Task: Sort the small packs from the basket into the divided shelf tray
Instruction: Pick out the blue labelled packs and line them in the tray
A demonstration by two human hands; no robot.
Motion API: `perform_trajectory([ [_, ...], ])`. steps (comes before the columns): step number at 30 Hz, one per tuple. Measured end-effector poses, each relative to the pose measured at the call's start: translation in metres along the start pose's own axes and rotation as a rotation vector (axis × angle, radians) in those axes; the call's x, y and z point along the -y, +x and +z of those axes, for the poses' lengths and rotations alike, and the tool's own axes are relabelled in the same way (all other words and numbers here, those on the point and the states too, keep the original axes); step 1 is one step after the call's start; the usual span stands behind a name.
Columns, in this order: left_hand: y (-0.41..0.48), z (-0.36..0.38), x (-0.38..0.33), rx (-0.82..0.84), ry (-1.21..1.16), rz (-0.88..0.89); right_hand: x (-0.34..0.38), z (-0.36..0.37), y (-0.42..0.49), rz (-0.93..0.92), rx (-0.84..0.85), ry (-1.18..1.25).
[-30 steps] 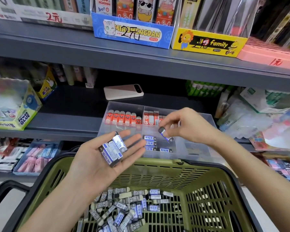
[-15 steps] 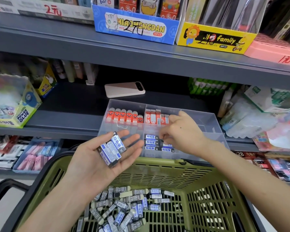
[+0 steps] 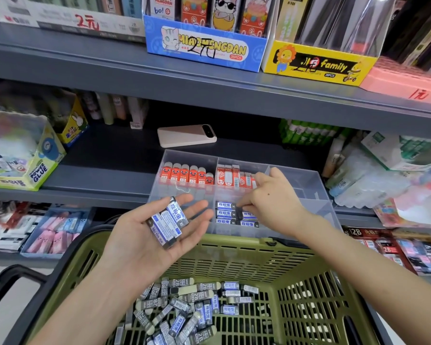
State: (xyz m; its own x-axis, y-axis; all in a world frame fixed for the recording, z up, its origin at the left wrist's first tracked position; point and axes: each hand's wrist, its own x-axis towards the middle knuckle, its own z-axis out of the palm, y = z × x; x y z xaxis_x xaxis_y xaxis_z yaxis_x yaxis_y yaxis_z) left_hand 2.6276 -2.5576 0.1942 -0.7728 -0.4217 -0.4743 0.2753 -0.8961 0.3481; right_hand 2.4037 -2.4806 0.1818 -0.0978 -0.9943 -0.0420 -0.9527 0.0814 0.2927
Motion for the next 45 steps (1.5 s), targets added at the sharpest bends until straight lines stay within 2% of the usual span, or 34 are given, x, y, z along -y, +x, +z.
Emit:
perform_trajectory([
  [6, 0.001, -0.002, -0.001, -0.008, 0.007, 0.011, 0.005, -0.005, -0.015, 0.164, 0.020, -0.207],
  [10, 0.001, 0.000, 0.001, -0.010, 0.023, 0.016, 0.001, -0.003, -0.018, 0.155, 0.102, -0.112],
  [17, 0.001, 0.002, 0.004, -0.015, 0.021, 0.016, 0.003, -0.008, -0.021, 0.153, 0.105, 0.050],
  [21, 0.000, 0.004, 0.005, -0.029, 0.029, 0.013, -0.003, -0.009, -0.022, 0.252, 0.063, 0.298],
  [24, -0.001, 0.005, 0.004, -0.022, 0.024, 0.014, -0.006, -0.016, -0.028, 0.297, -0.056, 0.556],
  [28, 0.000, 0.010, 0.009, 0.017, -0.008, -0.007, 0.014, -0.039, -0.041, 0.224, -0.300, 0.894],
  [30, 0.002, 0.014, 0.014, 0.027, -0.009, -0.021, 0.031, -0.049, -0.045, 0.141, -0.365, 0.899],
  [36, 0.005, 0.022, 0.024, 0.063, 0.045, -0.040, 0.063, -0.056, -0.040, 0.137, -0.353, 0.780],
  [38, 0.004, 0.025, 0.026, 0.081, 0.070, -0.040, 0.066, -0.056, -0.037, 0.177, -0.353, 0.870],
  [42, 0.005, 0.028, 0.027, 0.140, 0.073, -0.043, 0.055, -0.055, -0.034, 0.277, -0.243, 1.270],
  [45, 0.006, 0.023, 0.022, 0.151, 0.051, -0.058, 0.021, -0.052, -0.030, 0.319, -0.280, 1.275],
])
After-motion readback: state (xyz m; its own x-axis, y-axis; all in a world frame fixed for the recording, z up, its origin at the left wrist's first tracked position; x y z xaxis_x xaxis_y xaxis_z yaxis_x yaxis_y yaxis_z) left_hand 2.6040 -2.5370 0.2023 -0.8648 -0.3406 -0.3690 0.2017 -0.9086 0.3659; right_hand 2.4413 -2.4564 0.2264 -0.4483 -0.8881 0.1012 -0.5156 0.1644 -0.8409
